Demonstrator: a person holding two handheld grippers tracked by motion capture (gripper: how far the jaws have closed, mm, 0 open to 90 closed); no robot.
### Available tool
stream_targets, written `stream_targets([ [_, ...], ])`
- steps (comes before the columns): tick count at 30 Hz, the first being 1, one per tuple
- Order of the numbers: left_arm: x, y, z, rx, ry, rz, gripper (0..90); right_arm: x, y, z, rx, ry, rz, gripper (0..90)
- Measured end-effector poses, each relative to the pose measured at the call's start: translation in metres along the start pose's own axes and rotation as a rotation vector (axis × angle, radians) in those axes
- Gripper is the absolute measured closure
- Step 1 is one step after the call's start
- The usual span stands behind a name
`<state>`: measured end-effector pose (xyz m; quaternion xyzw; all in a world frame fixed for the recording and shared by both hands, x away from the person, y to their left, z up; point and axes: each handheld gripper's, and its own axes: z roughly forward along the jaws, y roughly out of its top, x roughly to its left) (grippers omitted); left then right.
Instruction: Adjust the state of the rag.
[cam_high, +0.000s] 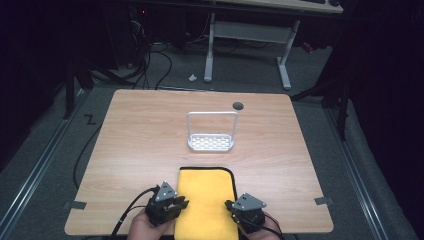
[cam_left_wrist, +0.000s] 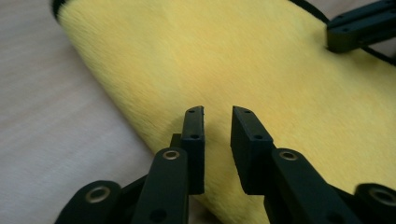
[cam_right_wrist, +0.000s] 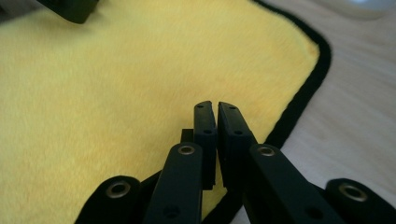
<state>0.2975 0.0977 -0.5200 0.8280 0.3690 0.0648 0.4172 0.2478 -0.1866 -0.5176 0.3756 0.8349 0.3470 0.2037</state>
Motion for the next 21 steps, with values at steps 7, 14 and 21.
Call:
stream_targets([
  [7,0.050,0.028,0.015,-0.072,0.042,-0.198,50.5,-0.008,0.001,0.001,-0.032,-0.023,0.032,82.7],
  [14,0.059,0.034,0.036,-0.035,0.042,-0.294,54.3,-0.020,0.013,0.009,-0.060,-0.045,0.069,71.4],
  [21,0.058,0.034,0.038,-0.019,0.049,-0.276,71.3,-0.047,0.035,0.038,-0.020,-0.046,0.149,49.9],
])
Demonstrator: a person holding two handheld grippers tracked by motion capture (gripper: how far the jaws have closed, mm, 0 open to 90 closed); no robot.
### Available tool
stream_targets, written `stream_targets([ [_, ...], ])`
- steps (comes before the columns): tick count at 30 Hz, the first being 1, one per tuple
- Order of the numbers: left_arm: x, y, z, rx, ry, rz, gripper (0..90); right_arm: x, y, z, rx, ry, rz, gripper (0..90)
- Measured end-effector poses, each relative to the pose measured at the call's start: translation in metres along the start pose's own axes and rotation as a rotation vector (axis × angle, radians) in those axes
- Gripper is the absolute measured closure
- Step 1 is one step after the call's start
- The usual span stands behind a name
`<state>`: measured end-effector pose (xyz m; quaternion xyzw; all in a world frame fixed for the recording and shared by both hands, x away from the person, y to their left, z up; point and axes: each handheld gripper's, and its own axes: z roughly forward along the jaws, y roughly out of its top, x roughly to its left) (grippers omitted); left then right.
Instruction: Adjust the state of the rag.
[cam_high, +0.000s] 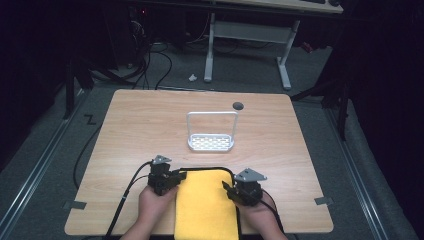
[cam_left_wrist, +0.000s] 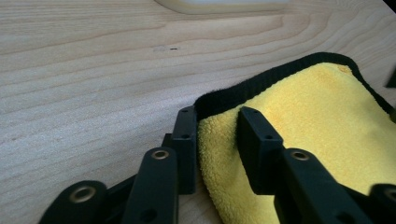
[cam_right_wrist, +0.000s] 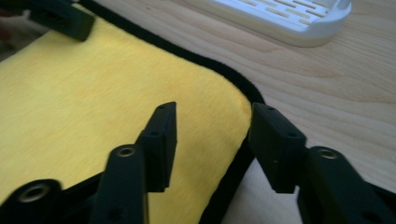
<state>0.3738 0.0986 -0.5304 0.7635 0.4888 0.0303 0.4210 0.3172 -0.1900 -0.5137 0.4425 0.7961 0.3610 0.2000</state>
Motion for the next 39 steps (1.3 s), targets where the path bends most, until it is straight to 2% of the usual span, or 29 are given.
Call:
stream_targets([
  [3,-0.001,-0.001,0.000,0.000,0.002,0.013,75.4,-0.011,0.006,0.017,0.023,-0.020,0.055,38.9],
  [5,-0.001,-0.002,0.001,-0.003,0.004,0.027,76.9,-0.017,0.007,0.026,0.048,-0.004,0.091,37.3],
  [7,-0.001,-0.002,0.001,-0.004,0.001,0.032,77.8,-0.017,0.007,0.031,0.046,-0.002,0.081,37.0],
  [8,-0.001,-0.003,0.001,-0.007,0.000,0.040,77.8,-0.017,0.007,0.031,0.045,0.006,0.080,38.2],
  [10,-0.001,-0.004,0.001,-0.015,-0.001,0.057,77.9,-0.015,0.007,0.031,0.041,0.016,0.056,47.0],
  [12,-0.002,-0.005,0.001,-0.026,0.001,0.058,77.9,-0.011,0.006,0.031,0.040,0.011,0.035,53.4],
  [21,-0.003,-0.010,0.001,-0.042,-0.007,0.080,79.7,-0.006,0.007,0.030,0.046,0.041,0.039,73.7],
  [28,-0.002,-0.011,-0.002,-0.050,-0.014,0.078,80.9,-0.002,0.004,0.028,0.020,0.031,0.009,76.8],
  [32,-0.003,-0.011,-0.004,-0.080,-0.023,0.093,81.7,-0.001,0.005,0.023,-0.008,0.027,0.008,76.8],
  [35,-0.005,-0.011,-0.006,-0.099,-0.015,0.113,81.8,0.001,0.005,0.018,-0.029,0.020,0.015,76.7],
  [39,-0.007,-0.012,-0.010,-0.120,-0.014,0.110,81.7,0.002,0.005,0.014,-0.054,0.014,0.000,76.7],
])
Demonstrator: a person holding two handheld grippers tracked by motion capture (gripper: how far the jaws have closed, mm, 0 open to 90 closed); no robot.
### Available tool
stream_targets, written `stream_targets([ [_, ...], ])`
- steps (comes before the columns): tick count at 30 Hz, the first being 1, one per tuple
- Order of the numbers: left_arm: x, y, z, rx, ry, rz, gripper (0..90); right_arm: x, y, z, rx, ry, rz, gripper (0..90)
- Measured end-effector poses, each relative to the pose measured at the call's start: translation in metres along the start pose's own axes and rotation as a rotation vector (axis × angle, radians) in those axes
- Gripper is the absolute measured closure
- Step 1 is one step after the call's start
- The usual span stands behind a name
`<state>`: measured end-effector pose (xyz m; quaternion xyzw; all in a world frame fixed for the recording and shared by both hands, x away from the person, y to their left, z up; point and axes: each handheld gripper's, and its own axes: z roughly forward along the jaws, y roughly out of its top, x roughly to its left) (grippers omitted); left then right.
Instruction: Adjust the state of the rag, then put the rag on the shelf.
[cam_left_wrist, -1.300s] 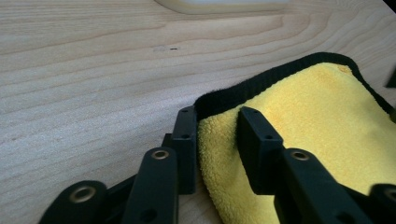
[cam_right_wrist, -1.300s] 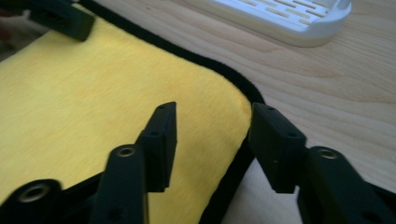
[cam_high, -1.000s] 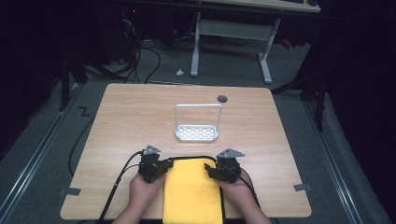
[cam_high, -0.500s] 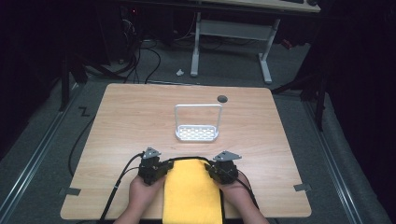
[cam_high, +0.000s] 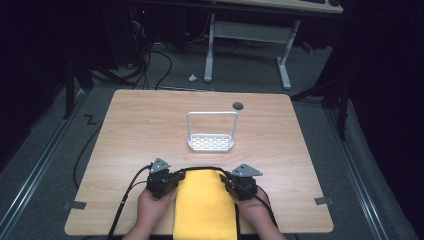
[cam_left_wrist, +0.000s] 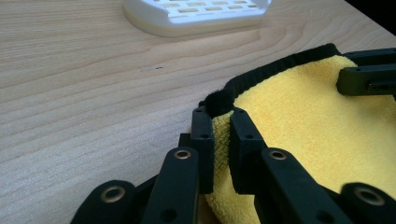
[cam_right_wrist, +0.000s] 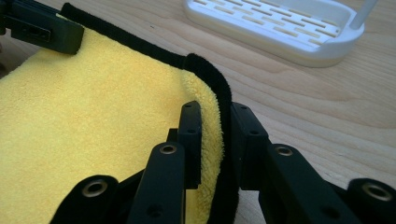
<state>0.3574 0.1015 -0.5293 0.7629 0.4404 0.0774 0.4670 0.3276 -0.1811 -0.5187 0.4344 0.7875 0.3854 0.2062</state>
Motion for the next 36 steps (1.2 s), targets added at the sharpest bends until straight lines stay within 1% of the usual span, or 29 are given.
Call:
stream_targets([
  [4,0.000,0.004,-0.003,-0.013,-0.012,-0.017,81.9,0.001,0.000,-0.005,-0.019,-0.007,0.001,76.6],
  [5,-0.001,0.005,-0.003,-0.018,-0.016,-0.020,81.9,0.001,0.001,-0.005,-0.025,-0.011,-0.005,76.7],
  [8,-0.003,0.011,-0.006,-0.035,-0.022,-0.010,82.2,0.001,0.002,-0.009,-0.041,-0.024,0.004,76.7],
  [12,-0.007,0.019,-0.010,-0.072,-0.023,0.008,82.5,0.000,0.005,-0.013,-0.068,-0.043,-0.002,76.7],
  [16,-0.009,0.026,-0.015,-0.107,-0.033,-0.003,82.5,0.001,0.009,-0.018,-0.093,-0.051,-0.003,76.6],
  [19,-0.012,0.032,-0.020,-0.134,-0.039,0.010,82.7,0.001,0.013,-0.023,-0.117,-0.058,0.001,76.6],
  [21,-0.015,0.038,-0.024,-0.154,-0.035,0.033,82.8,0.002,0.018,-0.029,-0.131,-0.064,-0.005,76.6],
  [22,-0.017,0.040,-0.026,-0.166,-0.033,0.039,82.7,0.003,0.020,-0.031,-0.144,-0.072,-0.018,76.5],
  [23,-0.018,0.043,-0.029,-0.178,-0.031,0.044,82.7,0.003,0.023,-0.034,-0.156,-0.074,-0.016,76.5],
  [24,-0.018,0.045,-0.031,-0.193,-0.035,0.037,82.7,0.002,0.026,-0.037,-0.170,-0.071,-0.006,76.5],
  [27,-0.019,0.052,-0.037,-0.216,-0.036,0.032,82.9,0.003,0.035,-0.043,-0.202,-0.079,-0.013,76.5],
  [31,-0.021,0.062,-0.043,-0.242,-0.033,0.048,83.0,0.003,0.046,-0.047,-0.228,-0.085,-0.032,76.5],
  [34,-0.022,0.069,-0.049,-0.266,-0.032,0.054,83.0,0.003,0.053,-0.049,-0.245,-0.088,-0.036,76.4],
  [36,-0.024,0.075,-0.052,-0.277,-0.028,0.065,83.0,0.002,0.058,-0.052,-0.260,-0.089,-0.037,76.4],
])
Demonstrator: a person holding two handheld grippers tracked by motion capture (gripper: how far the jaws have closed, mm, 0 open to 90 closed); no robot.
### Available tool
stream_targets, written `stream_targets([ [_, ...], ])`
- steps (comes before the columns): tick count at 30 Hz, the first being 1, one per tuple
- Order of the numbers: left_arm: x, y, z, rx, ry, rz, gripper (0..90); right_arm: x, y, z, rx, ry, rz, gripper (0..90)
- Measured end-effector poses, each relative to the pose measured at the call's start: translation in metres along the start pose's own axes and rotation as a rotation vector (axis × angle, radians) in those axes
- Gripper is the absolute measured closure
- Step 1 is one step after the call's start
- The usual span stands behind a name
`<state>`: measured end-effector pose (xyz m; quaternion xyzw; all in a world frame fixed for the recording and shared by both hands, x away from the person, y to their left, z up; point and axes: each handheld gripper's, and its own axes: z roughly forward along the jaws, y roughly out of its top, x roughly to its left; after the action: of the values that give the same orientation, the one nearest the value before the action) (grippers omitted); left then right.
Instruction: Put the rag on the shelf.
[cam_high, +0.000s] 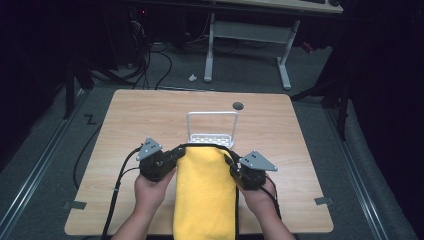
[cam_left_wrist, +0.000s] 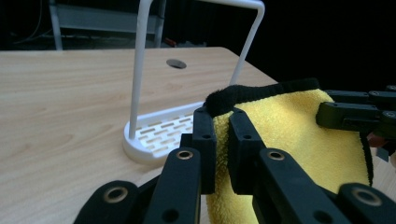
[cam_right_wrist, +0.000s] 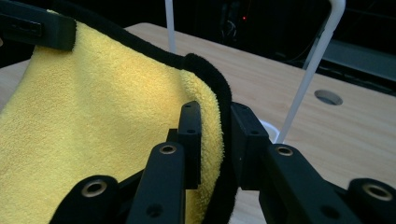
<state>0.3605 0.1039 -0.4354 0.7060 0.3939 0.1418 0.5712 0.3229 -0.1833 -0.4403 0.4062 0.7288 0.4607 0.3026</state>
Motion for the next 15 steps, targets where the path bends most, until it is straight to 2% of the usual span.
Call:
stream_targets([
  [4,-0.003,0.011,-0.003,-0.034,0.007,0.023,83.0,-0.002,0.010,-0.003,-0.025,-0.005,-0.001,76.5],
  [8,-0.005,0.023,-0.005,-0.061,0.003,0.023,83.0,-0.004,0.020,-0.007,-0.050,-0.012,-0.010,76.5],
  [15,-0.010,0.044,-0.011,-0.107,0.000,0.061,83.1,-0.006,0.040,-0.014,-0.100,-0.027,-0.016,76.5],
])
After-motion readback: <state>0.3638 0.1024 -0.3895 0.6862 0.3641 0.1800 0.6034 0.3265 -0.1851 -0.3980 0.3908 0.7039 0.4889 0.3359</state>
